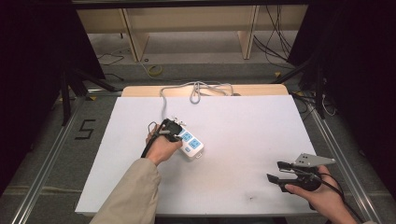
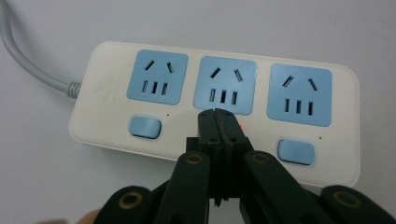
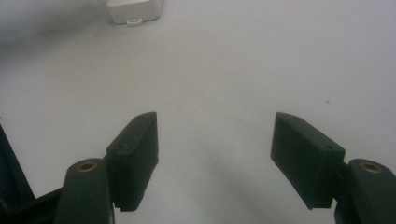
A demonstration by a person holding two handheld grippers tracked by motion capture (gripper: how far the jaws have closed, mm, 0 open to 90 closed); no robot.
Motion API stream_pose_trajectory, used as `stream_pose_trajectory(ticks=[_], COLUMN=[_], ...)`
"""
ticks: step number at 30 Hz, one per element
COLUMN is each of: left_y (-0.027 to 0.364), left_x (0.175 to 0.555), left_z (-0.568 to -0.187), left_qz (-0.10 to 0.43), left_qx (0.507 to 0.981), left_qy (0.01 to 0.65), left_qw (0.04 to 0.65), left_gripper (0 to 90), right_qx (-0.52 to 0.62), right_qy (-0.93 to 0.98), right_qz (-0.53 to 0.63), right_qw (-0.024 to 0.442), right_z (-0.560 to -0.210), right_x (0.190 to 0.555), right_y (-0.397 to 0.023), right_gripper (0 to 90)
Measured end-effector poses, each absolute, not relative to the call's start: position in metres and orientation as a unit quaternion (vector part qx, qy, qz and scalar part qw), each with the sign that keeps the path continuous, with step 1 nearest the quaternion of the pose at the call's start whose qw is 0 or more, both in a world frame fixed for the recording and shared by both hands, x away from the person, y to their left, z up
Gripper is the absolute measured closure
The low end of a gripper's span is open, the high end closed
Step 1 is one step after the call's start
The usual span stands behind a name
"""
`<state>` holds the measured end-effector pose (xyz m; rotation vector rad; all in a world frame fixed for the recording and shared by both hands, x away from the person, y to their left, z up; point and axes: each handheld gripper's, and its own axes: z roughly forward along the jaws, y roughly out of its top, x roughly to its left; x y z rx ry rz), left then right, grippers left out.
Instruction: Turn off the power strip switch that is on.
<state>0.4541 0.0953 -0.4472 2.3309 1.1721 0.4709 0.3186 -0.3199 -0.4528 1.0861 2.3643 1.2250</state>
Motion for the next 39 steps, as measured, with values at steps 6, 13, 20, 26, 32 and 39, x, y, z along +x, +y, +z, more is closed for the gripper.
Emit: stream_pose_trajectory(ticks=[6,13,20,26,32,39], left_y=[0.0934,0.0934,0.0913,0.0892,0.0893,0.0899], left_x=[0.4538,0.4543,0.4549,0.4541,0.4544,0.4557], left_z=[-0.447,-0.4469,-0.4463,-0.4464,-0.4463,-0.446], left_qz=[0.177,0.175,0.176,0.182,0.181,0.174], left_qx=[0.854,0.852,0.855,0.855,0.856,0.855], left_qy=[0.429,0.433,0.432,0.43,0.429,0.434], left_qw=[0.237,0.236,0.229,0.224,0.223,0.223], left_gripper=[90.0,90.0,90.0,90.0,90.0,90.0], right_qx=[0.376,0.375,0.376,0.376,0.379,0.378], right_qy=[0.815,0.814,0.814,0.814,0.813,0.814], right_qz=[0.422,0.422,0.422,0.421,0.421,0.421], right_qw=[0.132,0.134,0.133,0.132,0.132,0.132], right_z=[-0.4528,-0.4525,-0.4524,-0.4529,-0.4528,-0.4528], right_x=[0.3183,0.3181,0.3182,0.319,0.3182,0.3181], right_y=[-0.3201,-0.3201,-0.3203,-0.3206,-0.3212,-0.3214], right_gripper=[32.4,32.4,32.4,32.4,32.4,32.4])
